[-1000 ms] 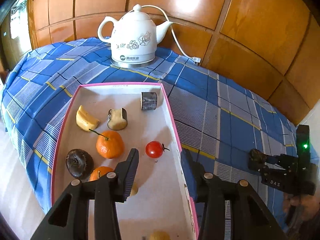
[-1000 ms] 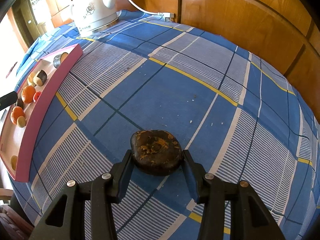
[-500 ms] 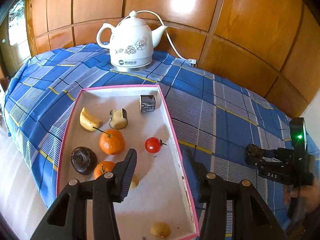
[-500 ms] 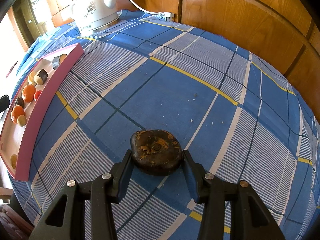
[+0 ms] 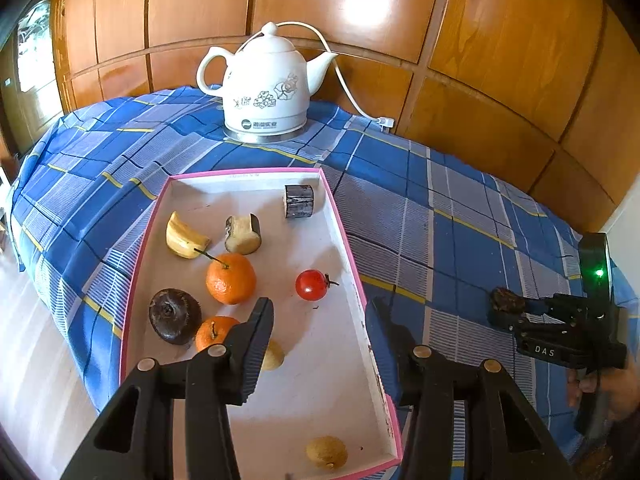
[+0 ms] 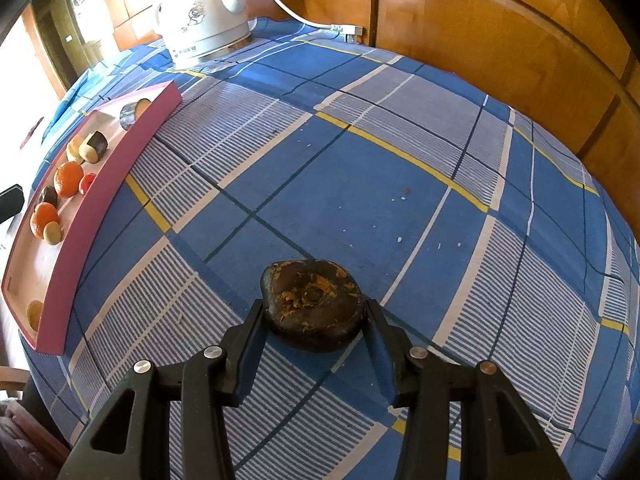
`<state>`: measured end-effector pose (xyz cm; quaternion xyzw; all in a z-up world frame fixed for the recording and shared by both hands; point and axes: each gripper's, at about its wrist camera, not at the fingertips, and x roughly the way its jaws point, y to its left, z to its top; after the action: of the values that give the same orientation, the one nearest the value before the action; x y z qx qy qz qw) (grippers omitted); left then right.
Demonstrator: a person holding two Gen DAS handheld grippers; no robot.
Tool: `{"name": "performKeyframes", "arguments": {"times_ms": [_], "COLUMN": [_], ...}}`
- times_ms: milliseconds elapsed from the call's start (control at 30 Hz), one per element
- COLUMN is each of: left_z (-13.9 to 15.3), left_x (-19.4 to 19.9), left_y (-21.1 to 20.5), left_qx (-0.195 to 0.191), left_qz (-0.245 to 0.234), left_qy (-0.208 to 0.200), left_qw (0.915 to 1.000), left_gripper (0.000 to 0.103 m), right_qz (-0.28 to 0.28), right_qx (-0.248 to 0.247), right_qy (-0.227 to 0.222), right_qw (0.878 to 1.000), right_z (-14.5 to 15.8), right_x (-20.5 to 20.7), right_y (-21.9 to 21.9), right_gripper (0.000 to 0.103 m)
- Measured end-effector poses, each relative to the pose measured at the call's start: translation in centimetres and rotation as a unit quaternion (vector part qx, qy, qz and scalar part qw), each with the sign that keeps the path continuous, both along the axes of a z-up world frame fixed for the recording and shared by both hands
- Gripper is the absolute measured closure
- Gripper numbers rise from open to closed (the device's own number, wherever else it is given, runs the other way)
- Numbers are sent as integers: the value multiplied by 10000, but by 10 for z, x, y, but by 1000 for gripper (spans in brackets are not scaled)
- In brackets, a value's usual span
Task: Organize fruits
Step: 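Lift the dark brown fruit with the right gripper toward the tray, then lower the dark brown fruit into the tray and open the right gripper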
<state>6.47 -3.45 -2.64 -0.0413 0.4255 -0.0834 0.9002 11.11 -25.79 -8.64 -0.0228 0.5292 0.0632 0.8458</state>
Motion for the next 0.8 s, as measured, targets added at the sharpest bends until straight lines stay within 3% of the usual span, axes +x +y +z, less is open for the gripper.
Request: {"name": "performKeyframes", "arguments": {"times_ms": [233, 400, 633, 800], "left_z": [5, 8, 7, 5], "left_x": [1, -2, -9, -16], "left_y": [24, 61, 104, 115], "left_qx": [-26, -31, -145, -189], "left_qz": [200, 605, 1066, 1138], "left_qy": [-36, -99, -145, -151], "left_qw": [9998, 9981, 9941, 9932], "left_gripper": [54, 54, 54, 54], "right_qz": [19, 124, 786, 1324], "right_qx": [-20, -8, 515, 718], "right_qy": [3, -30, -366, -501], "right_qw": [10000, 9999, 9949, 9873], "right_z": [0, 9, 43, 57], "right_x": [0, -5, -17, -22], "right_y": [0, 8, 67, 118], "right_gripper": [55, 55, 55, 55]}}
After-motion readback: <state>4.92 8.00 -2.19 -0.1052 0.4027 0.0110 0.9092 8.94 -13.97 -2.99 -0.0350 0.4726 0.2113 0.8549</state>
